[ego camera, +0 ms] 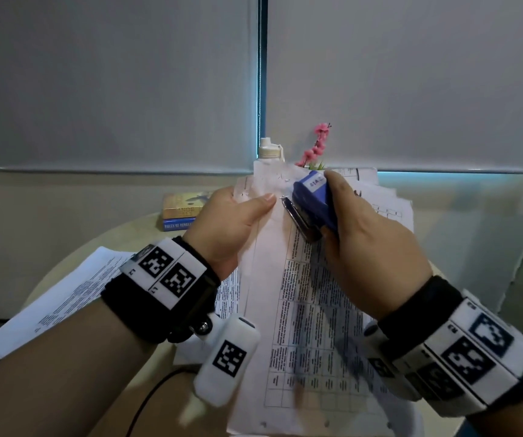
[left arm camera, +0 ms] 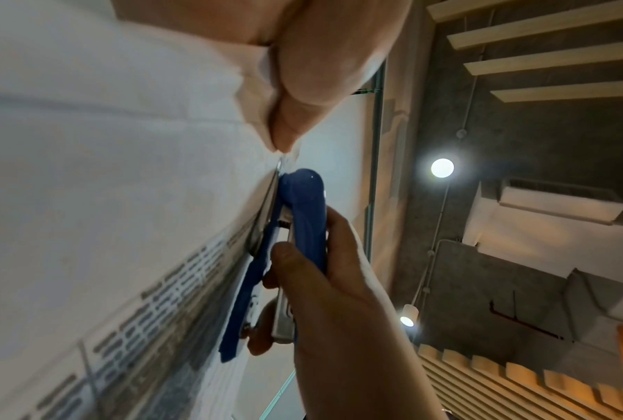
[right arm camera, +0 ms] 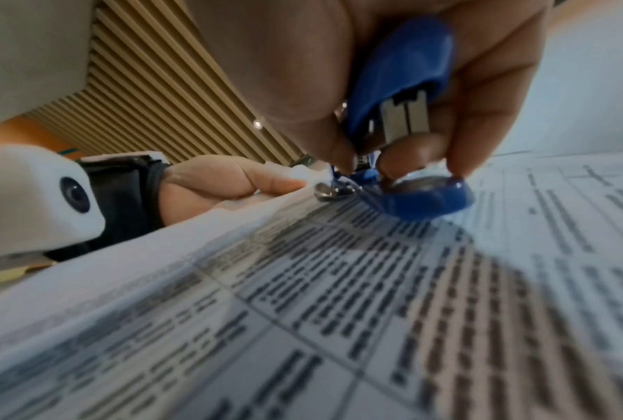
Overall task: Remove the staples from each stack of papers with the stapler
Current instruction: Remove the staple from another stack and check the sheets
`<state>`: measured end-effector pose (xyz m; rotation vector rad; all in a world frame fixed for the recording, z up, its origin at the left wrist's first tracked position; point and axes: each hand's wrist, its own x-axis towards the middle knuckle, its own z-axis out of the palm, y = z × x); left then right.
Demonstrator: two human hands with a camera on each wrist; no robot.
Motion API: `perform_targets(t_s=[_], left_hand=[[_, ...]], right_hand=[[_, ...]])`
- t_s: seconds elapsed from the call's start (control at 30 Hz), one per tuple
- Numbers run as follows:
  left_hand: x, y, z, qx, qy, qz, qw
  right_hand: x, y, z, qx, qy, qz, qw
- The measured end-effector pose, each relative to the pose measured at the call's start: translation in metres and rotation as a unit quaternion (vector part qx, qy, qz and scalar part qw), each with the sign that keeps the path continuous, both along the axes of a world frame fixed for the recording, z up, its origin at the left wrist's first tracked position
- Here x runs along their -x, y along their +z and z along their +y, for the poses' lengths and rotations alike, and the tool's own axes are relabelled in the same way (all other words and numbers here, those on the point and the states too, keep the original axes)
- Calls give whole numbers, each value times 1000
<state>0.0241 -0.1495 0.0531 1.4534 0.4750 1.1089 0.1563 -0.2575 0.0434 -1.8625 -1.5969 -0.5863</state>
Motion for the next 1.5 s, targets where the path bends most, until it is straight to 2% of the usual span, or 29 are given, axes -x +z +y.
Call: perform_targets(t_s=[0.17,0.27,0.37,0.47,0.5,0.57,0.6,0.67,0.8,0.9,1.0,1.13,1.2,1.27,1.33,1.4,1.43,1.5], left_hand=[[-5,6,-4,-23,10,-3,1000],[-8,8,-8,-33,22,-16,999],[-10,7,-10,-29,28,-25,999],[-18,-9,-13,-55,38,40,997],[-23,-19,-16,-67,27,78,994],[-31,-35,-28,-63,-3,124,990],[-34,-39,-33,-55,-13,128,990],[-35,-40,-35,-42,-17,106,993],[-19,-26,-20,-2,16,56,998],[-5,-17,-3,15,20,22,999],[10,-7,14,24,37,-3,999],[19,-8,28,30,50,-5,998],[21,-14,33,63,45,-4,997],[25,-18,41,72,44,9,996],[34,-15,51,-24,118,109,987],[42,-2,54,-189,223,236,927],[43,8,51,-251,242,272,897],[37,28,43,-291,204,333,873]], right_hand=[[6,-4,10,-41,14,-1,999],[7,-1,17,-53,22,33,998],[8,-3,19,-72,4,-13,997],[5,3,24,-68,49,87,993],[6,6,25,-85,57,92,991],[11,16,25,-133,67,40,988],[13,22,24,-145,69,37,986],[8,31,24,-132,91,122,980],[-22,30,25,-135,148,330,923],[-51,15,17,-138,185,472,851],[-74,-6,7,-129,226,550,794],[-83,-31,7,-105,297,640,701],[-82,-39,12,-86,322,657,677],[-80,-41,16,-83,314,636,700],[-80,-39,18,-80,291,582,755],[-78,-32,16,-65,287,516,804],[-76,-28,14,-53,296,481,823],[-70,-18,11,-17,322,407,855]])
